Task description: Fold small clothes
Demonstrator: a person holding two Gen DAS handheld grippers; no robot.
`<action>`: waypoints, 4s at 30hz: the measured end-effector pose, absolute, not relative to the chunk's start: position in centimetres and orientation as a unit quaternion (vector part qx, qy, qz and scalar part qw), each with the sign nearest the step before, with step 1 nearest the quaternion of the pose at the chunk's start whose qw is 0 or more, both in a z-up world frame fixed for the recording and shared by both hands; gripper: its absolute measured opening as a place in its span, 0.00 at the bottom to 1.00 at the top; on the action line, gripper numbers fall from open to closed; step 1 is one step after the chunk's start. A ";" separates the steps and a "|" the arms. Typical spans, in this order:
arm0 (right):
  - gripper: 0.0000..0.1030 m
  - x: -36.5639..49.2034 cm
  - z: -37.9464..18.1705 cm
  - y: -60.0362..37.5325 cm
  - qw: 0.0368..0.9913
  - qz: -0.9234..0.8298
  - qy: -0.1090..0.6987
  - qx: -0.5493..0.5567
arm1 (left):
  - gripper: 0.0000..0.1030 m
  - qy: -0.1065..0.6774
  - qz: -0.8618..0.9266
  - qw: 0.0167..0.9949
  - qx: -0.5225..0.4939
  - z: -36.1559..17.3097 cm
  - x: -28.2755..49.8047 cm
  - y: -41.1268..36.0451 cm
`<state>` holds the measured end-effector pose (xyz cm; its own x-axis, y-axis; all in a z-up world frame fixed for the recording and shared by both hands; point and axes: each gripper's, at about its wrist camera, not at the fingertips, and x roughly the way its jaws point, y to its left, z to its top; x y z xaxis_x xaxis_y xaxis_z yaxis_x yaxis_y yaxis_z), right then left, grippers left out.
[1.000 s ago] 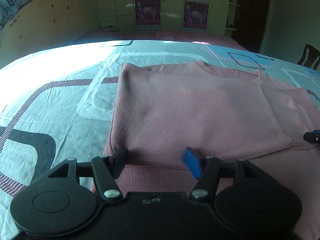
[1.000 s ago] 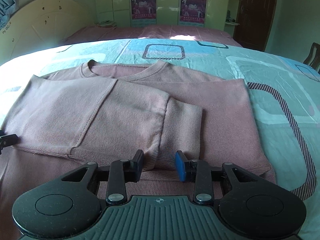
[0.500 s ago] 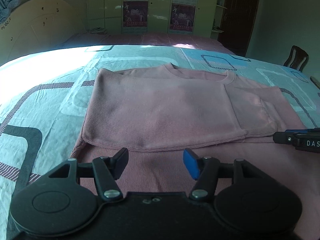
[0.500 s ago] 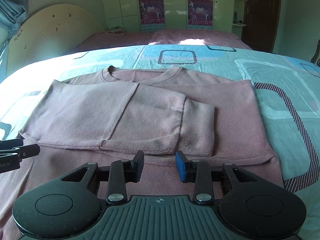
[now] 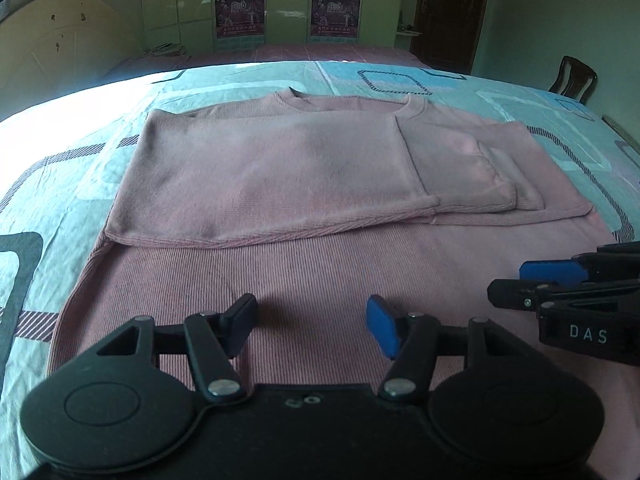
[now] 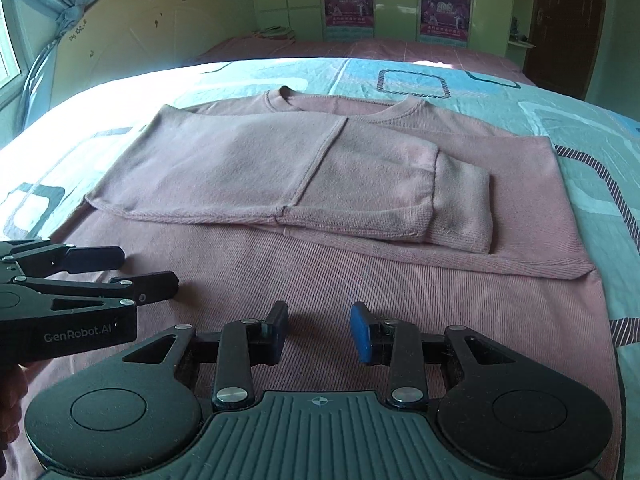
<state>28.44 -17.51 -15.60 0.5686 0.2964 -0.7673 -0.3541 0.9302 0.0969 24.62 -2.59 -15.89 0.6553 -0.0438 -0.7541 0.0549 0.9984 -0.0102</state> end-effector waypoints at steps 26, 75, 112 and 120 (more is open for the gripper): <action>0.34 23.6 -14.1 -21.4 0.889 0.219 0.400 -0.049 | 0.60 0.412 0.031 0.911 0.001 -13.8 18.8 -3.7; 0.63 7.7 -14.0 -32.6 0.903 -0.025 0.428 0.014 | 0.57 0.408 0.055 0.909 -0.064 -13.6 2.8 7.4; 0.08 8.8 -9.4 -35.2 0.886 0.068 0.412 0.202 | 0.06 0.379 -0.057 0.911 -0.154 -8.7 5.3 7.4; 0.08 13.6 -6.1 -36.2 0.896 0.078 0.370 0.234 | 0.06 0.332 -0.052 0.926 -0.172 -5.9 10.5 8.0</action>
